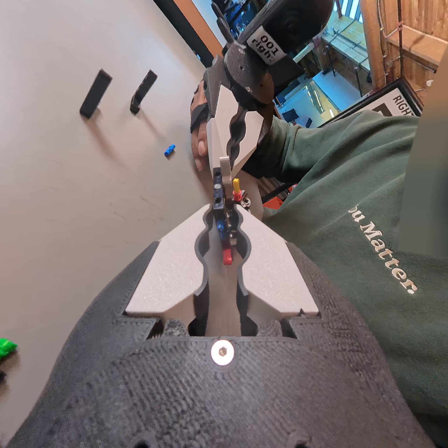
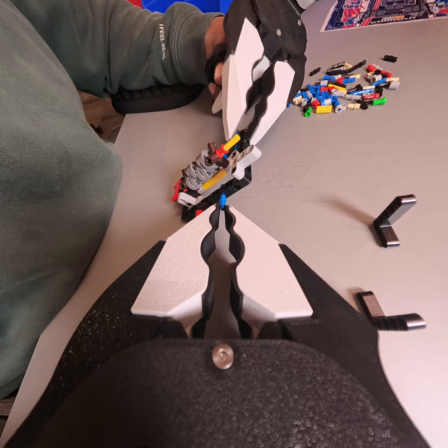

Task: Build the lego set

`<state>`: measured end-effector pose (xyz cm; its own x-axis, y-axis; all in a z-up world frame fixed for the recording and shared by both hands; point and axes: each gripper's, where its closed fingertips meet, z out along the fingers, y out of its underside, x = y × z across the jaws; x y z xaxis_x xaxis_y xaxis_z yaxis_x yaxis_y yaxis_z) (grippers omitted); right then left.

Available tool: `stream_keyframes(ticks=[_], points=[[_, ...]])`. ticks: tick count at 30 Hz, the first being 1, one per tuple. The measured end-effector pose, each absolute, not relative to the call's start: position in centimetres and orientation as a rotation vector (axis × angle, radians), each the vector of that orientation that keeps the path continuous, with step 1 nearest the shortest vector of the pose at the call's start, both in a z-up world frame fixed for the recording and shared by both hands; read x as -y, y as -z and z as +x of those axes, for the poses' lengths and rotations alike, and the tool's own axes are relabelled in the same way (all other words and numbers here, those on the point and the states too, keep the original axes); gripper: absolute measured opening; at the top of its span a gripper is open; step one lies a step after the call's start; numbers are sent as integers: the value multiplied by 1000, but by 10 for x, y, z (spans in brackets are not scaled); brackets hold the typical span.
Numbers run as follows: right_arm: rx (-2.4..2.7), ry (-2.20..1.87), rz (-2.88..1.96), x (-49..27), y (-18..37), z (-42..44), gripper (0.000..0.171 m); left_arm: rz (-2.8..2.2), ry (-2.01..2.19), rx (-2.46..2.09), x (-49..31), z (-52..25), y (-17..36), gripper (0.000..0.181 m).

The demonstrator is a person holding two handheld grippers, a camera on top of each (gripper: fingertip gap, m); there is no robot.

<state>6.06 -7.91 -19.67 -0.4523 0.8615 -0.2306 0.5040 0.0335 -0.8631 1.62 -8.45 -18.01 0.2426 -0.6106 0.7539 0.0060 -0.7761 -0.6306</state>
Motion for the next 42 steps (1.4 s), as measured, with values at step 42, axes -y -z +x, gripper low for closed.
stream_keyframes(ticks=[42], points=[[2100, -611, -1517, 15, 231, 82, 7, -2118, 1412, -647, 85, 27, 199, 12]])
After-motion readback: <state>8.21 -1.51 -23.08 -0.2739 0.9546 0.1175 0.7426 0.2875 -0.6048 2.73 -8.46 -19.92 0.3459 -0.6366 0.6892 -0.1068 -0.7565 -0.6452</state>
